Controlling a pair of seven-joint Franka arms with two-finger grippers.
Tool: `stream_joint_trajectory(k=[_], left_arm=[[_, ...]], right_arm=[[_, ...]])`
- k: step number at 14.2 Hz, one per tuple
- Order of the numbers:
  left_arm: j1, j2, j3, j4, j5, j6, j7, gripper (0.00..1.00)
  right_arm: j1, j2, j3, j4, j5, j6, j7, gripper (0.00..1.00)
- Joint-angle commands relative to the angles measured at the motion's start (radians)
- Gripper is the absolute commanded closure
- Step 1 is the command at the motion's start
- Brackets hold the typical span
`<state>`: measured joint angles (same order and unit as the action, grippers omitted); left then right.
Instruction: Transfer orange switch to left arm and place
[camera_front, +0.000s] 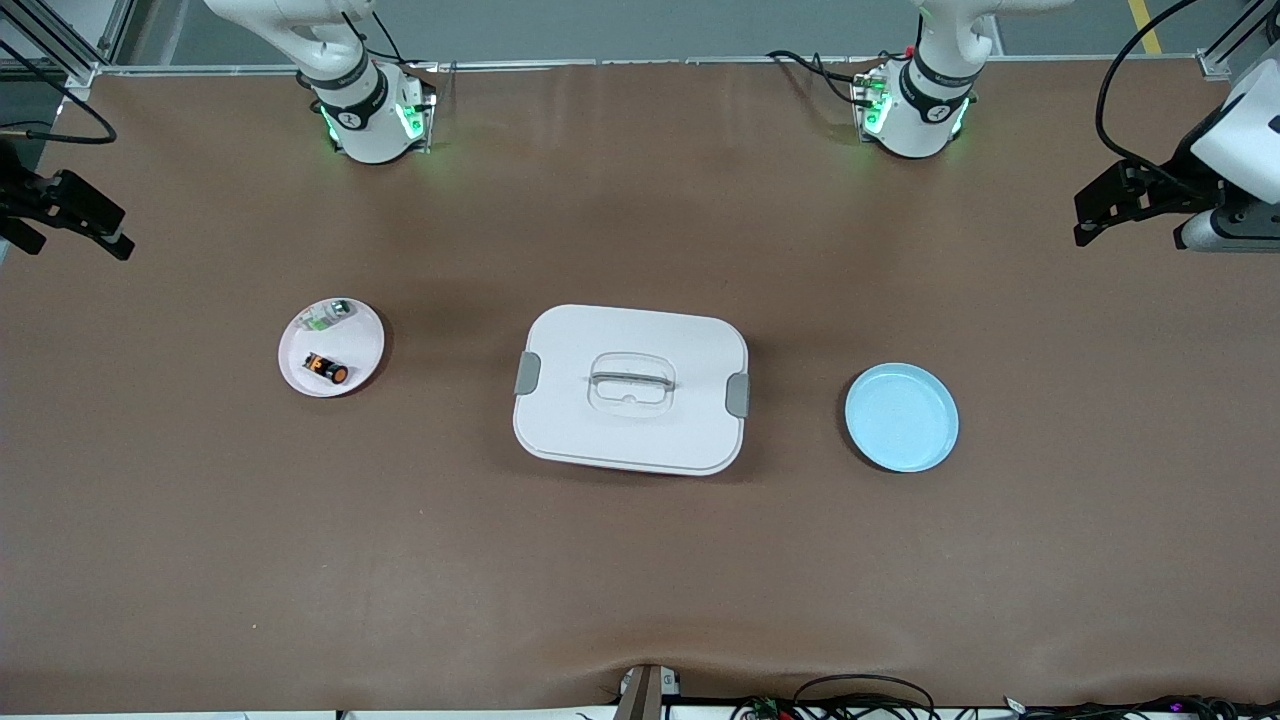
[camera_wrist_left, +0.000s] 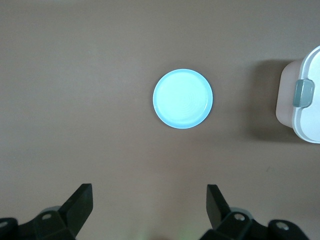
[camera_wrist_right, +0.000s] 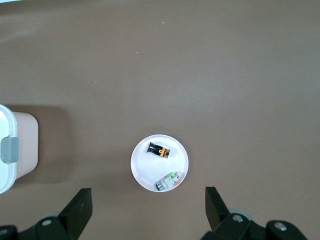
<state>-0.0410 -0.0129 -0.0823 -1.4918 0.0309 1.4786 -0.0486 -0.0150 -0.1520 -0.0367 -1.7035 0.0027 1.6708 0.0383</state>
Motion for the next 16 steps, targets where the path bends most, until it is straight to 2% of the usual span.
stream_joint_trajectory(k=[1, 9, 16], left_arm=[[0.003, -0.006, 0.003, 0.010, -0.019, -0.015, 0.007, 0.00], [0.007, -0.001, 0.004, 0.030, -0.017, -0.015, 0.012, 0.00], [0.006, -0.004, 0.004, 0.009, -0.019, -0.018, 0.009, 0.00]], right_arm=[[-0.017, 0.002, 0.014, 0.024, 0.017, -0.014, -0.005, 0.00], [-0.014, 0.006, 0.014, 0.025, 0.017, -0.014, 0.000, 0.00], [-0.016, 0.006, 0.015, 0.025, 0.019, -0.014, -0.001, 0.00]])
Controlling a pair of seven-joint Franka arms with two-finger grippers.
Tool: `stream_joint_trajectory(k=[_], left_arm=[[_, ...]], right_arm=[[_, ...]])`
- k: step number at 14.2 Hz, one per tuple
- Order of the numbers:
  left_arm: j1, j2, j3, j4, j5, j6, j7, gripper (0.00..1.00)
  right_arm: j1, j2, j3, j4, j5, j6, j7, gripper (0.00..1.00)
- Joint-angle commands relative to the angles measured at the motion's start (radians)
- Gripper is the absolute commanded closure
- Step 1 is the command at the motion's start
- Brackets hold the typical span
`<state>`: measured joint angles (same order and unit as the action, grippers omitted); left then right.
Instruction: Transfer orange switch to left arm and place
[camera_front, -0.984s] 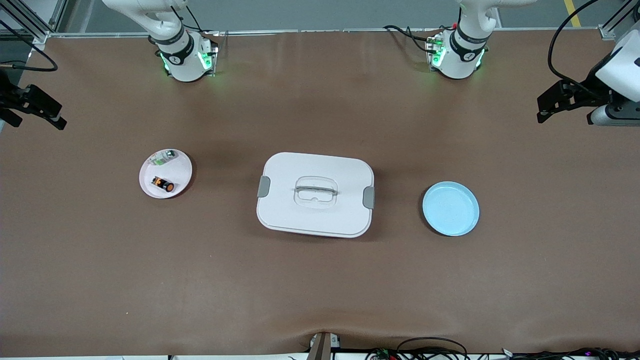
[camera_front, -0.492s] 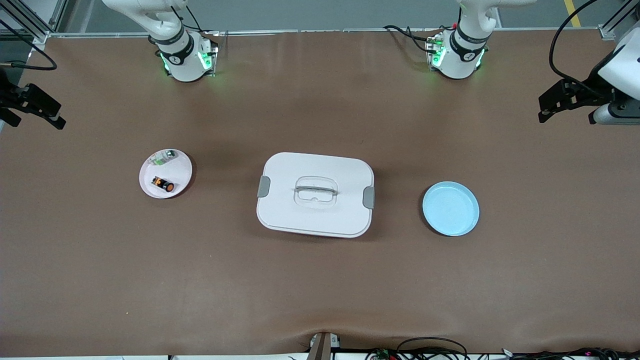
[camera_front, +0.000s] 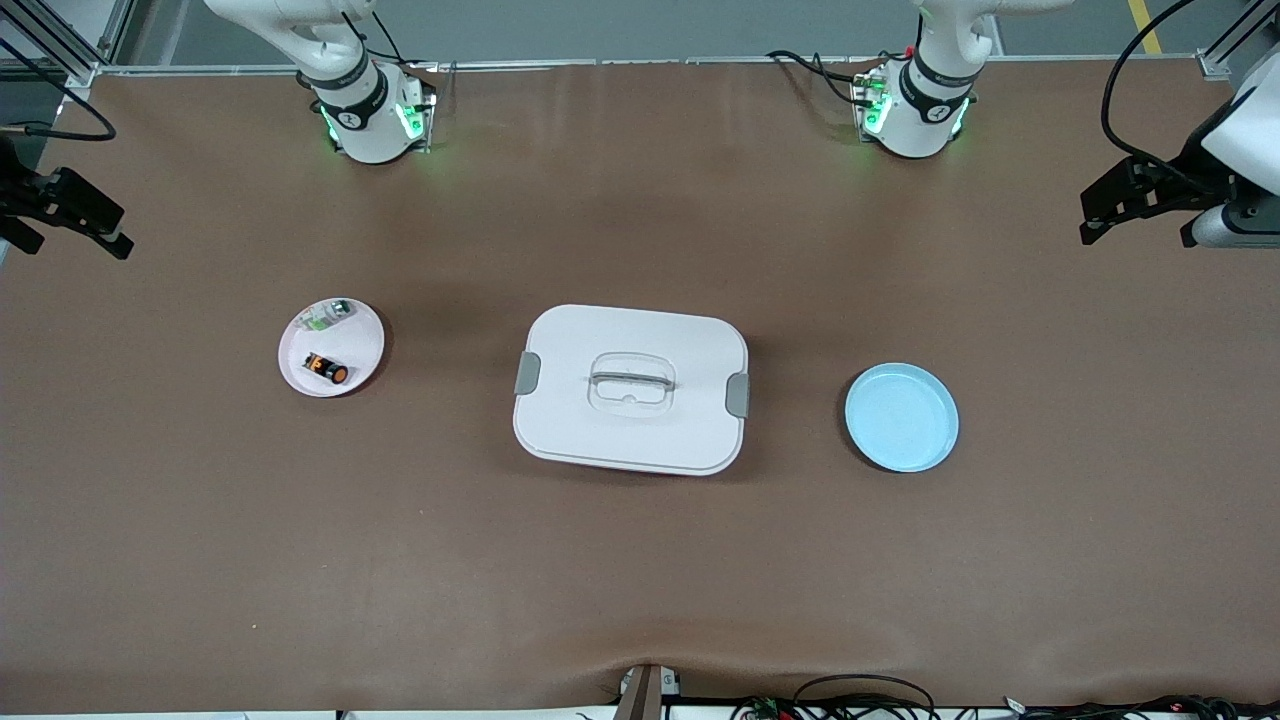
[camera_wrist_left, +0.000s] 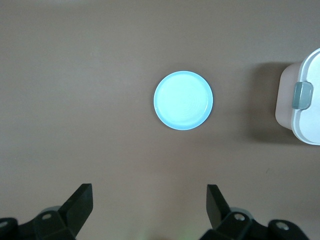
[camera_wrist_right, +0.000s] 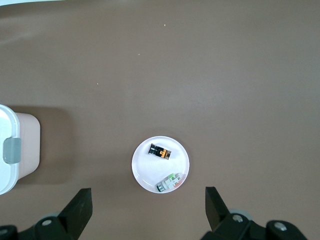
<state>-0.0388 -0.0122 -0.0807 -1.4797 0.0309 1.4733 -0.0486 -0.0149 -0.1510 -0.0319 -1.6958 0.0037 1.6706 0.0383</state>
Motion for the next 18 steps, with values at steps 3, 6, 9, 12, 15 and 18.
stream_joint_trajectory(k=[3, 6, 9, 12, 15, 18], left_arm=[[0.004, -0.008, 0.002, -0.016, -0.019, -0.013, 0.006, 0.00], [0.004, -0.006, 0.002, -0.017, -0.019, -0.013, 0.004, 0.00], [0.004, -0.002, 0.004, -0.017, -0.017, -0.011, 0.004, 0.00], [0.004, -0.002, 0.004, -0.024, -0.019, -0.010, 0.003, 0.00], [0.005, -0.002, 0.004, -0.025, -0.017, -0.010, 0.004, 0.00], [0.005, -0.002, 0.004, -0.027, -0.016, -0.010, 0.004, 0.00]], right_arm=[[-0.020, 0.005, 0.009, 0.019, 0.018, -0.018, -0.009, 0.00], [-0.016, 0.005, 0.009, 0.028, 0.009, -0.052, -0.014, 0.00], [-0.014, 0.007, 0.012, 0.025, 0.001, -0.097, -0.014, 0.00], [-0.011, 0.021, 0.012, 0.016, -0.002, -0.131, -0.006, 0.00], [-0.023, 0.077, 0.010, -0.017, -0.005, -0.121, 0.002, 0.00], [-0.034, 0.082, 0.009, -0.143, 0.001, -0.028, 0.029, 0.00]])
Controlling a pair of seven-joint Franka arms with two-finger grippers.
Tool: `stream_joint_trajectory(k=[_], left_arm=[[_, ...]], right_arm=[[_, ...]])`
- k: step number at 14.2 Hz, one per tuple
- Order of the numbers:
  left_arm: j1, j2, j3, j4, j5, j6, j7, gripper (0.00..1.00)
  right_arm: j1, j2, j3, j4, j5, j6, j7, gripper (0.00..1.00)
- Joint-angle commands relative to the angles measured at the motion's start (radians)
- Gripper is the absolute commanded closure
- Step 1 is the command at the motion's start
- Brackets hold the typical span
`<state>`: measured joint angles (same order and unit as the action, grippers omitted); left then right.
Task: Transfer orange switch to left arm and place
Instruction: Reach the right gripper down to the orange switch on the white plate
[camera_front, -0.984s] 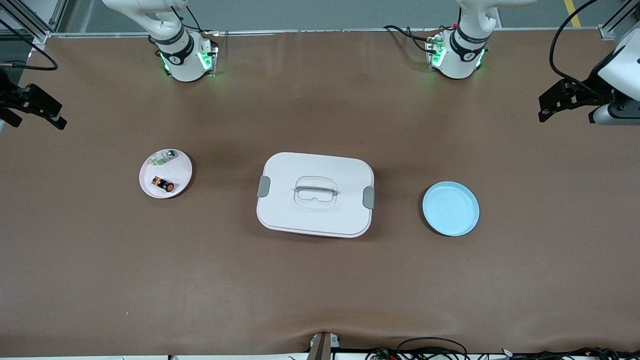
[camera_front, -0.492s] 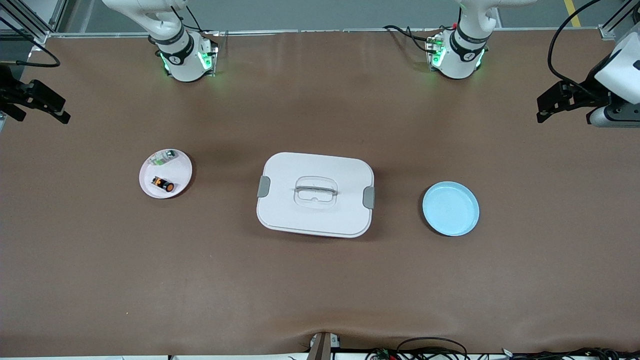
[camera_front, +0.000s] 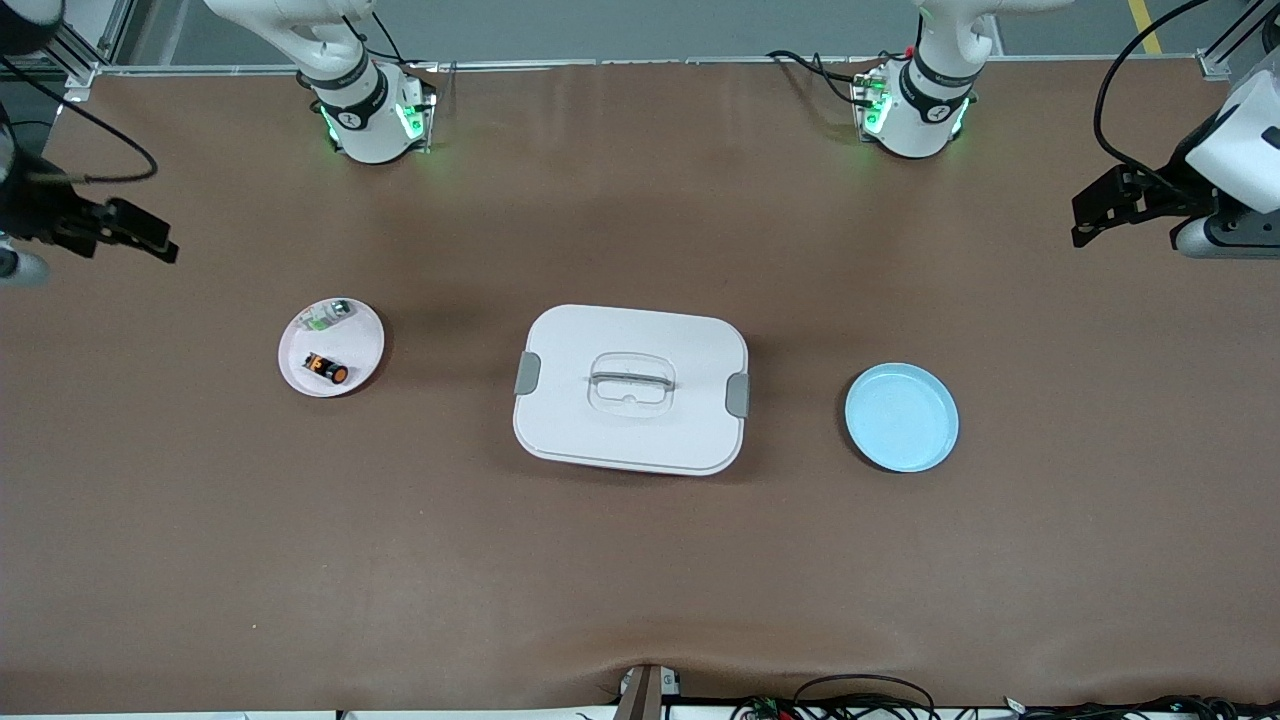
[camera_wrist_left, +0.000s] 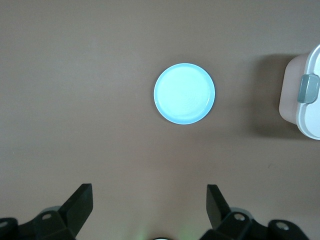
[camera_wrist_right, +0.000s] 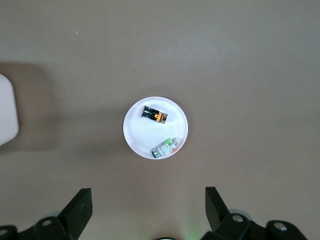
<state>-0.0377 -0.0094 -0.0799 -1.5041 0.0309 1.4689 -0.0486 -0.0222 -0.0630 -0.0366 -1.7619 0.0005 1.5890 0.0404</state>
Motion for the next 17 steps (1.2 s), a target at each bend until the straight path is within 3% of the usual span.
stream_joint_trajectory(k=[1, 3, 8, 11, 17], left_arm=[[0.004, -0.006, 0.003, -0.002, -0.016, -0.005, 0.004, 0.00], [0.004, -0.006, 0.003, -0.004, -0.016, -0.005, 0.004, 0.00], [0.004, -0.009, 0.003, -0.010, -0.016, -0.007, 0.004, 0.00], [0.004, -0.009, 0.003, -0.010, -0.016, -0.005, 0.003, 0.00], [0.004, -0.012, 0.003, -0.010, -0.016, -0.007, 0.003, 0.00]], right_arm=[[-0.024, -0.008, 0.015, -0.124, 0.007, 0.101, 0.085, 0.00], [-0.019, -0.008, 0.015, -0.233, 0.009, 0.225, 0.182, 0.00], [-0.027, 0.008, 0.015, -0.502, 0.016, 0.613, 0.194, 0.00], [-0.027, 0.101, 0.015, -0.534, 0.114, 0.718, 0.196, 0.00], [-0.021, 0.293, 0.015, -0.531, 0.182, 0.920, 0.199, 0.00]])
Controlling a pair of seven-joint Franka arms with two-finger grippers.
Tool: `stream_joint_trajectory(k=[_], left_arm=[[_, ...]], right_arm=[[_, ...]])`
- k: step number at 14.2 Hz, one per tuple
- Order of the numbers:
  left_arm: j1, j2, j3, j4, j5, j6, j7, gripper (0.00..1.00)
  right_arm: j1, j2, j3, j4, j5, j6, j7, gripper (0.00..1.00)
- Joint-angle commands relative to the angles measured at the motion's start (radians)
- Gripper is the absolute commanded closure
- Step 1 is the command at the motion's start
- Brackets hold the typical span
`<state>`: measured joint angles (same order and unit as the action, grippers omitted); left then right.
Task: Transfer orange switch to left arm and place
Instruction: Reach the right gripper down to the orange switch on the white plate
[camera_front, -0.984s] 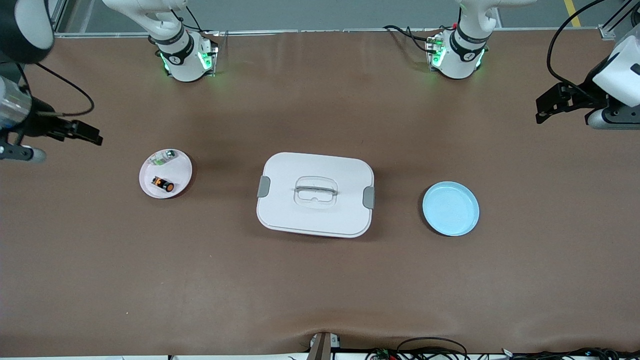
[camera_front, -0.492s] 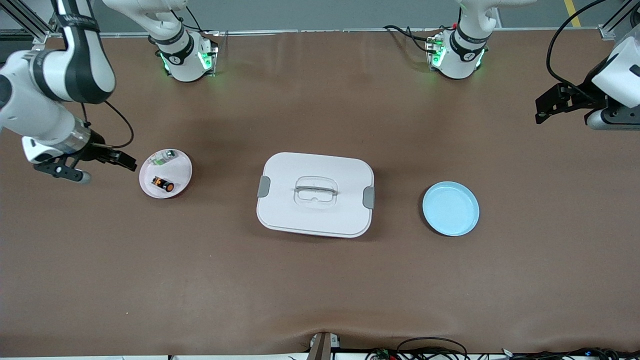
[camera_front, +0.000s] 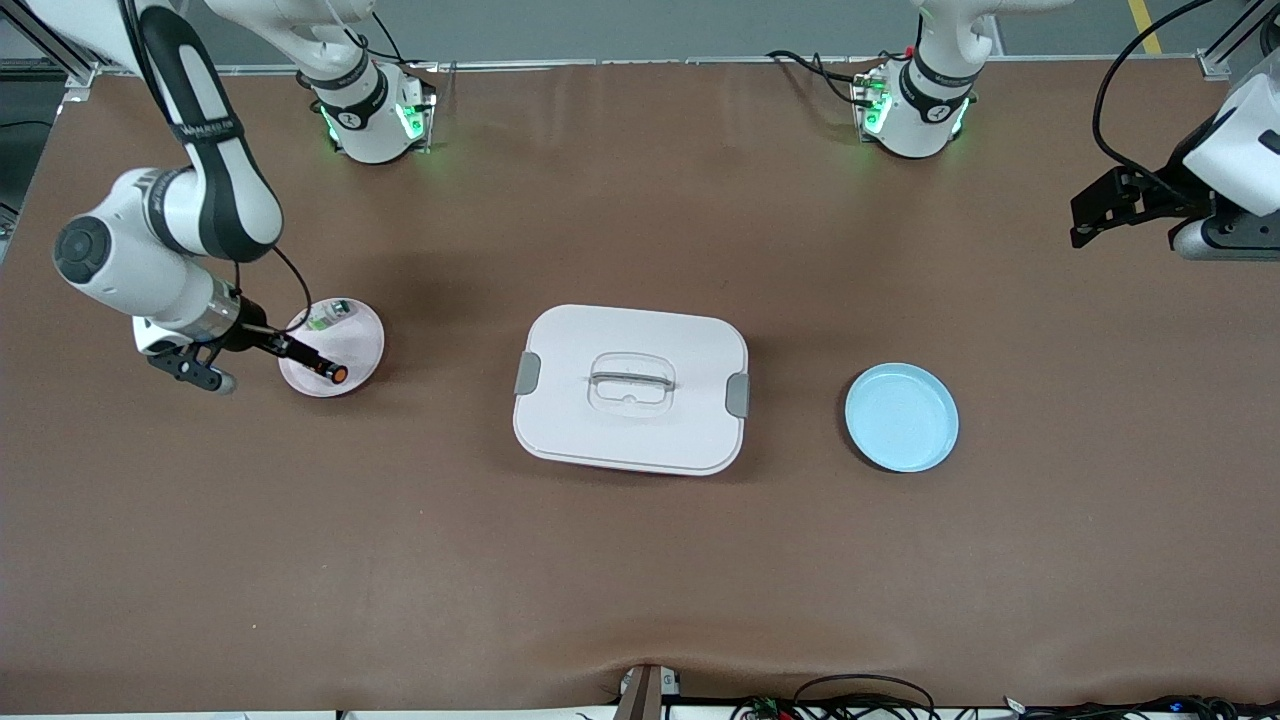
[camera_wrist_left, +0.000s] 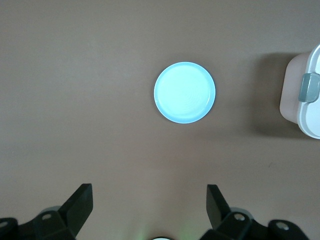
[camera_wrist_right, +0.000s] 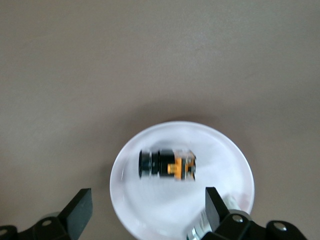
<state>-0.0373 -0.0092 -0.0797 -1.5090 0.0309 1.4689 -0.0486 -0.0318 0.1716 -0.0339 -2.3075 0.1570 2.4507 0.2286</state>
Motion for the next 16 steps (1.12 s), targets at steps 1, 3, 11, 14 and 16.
stream_joint_trajectory(k=[1, 3, 11, 14, 16], left_arm=[[0.002, -0.012, 0.003, -0.005, -0.016, -0.007, 0.003, 0.00], [0.002, -0.012, 0.001, -0.004, -0.016, -0.007, 0.003, 0.00], [0.002, -0.009, 0.000, -0.005, -0.016, -0.010, -0.007, 0.00], [0.001, -0.009, 0.000, -0.005, -0.016, -0.013, -0.007, 0.00], [0.001, -0.009, 0.000, -0.005, -0.016, -0.018, -0.007, 0.00]], right_arm=[[-0.011, 0.081, 0.012, 0.014, 0.026, 0.088, 0.011, 0.00], [-0.010, 0.106, 0.012, 0.016, 0.026, 0.102, 0.011, 0.00], [-0.010, 0.147, 0.014, 0.013, 0.029, 0.094, 0.032, 0.00], [-0.008, 0.161, 0.014, 0.011, 0.029, 0.085, 0.031, 0.00], [-0.008, 0.164, 0.014, 0.008, 0.029, 0.085, 0.031, 0.00]])
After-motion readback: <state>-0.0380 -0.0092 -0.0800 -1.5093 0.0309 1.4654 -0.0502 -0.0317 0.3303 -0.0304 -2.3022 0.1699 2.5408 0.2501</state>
